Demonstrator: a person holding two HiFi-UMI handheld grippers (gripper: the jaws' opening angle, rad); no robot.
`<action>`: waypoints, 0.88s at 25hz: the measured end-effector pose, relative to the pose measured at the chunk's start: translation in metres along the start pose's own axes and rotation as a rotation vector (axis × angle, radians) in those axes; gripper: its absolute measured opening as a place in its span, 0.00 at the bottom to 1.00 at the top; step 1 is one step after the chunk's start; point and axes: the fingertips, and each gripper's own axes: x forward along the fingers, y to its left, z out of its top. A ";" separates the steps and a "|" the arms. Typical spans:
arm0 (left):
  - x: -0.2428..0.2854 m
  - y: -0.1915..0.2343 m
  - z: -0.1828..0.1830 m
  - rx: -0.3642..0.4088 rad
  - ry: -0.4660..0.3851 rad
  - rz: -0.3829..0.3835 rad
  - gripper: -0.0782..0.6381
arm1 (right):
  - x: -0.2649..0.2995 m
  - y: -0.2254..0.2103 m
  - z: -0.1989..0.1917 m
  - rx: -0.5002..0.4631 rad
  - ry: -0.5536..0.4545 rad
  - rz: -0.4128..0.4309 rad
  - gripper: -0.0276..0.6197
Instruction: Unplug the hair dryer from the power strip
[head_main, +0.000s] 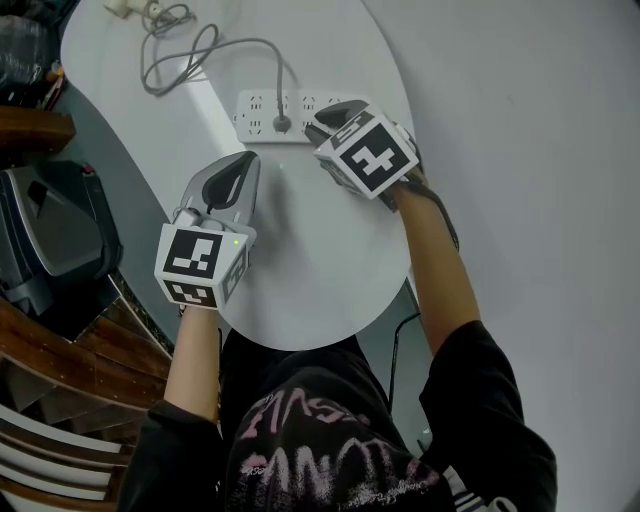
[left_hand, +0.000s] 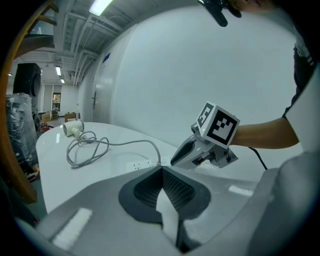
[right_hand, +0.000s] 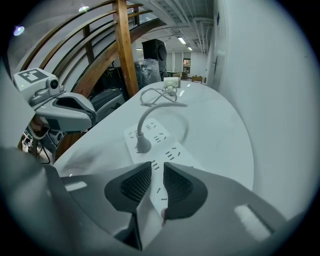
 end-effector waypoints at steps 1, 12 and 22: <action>0.003 0.001 0.002 0.008 0.002 -0.003 0.11 | 0.000 0.000 0.000 -0.002 -0.001 -0.001 0.20; 0.038 0.003 0.016 0.116 0.068 -0.041 0.24 | -0.002 0.000 0.001 0.001 -0.018 0.007 0.20; 0.075 -0.002 0.006 0.201 0.093 -0.070 0.33 | -0.003 -0.003 0.001 -0.010 -0.023 0.015 0.17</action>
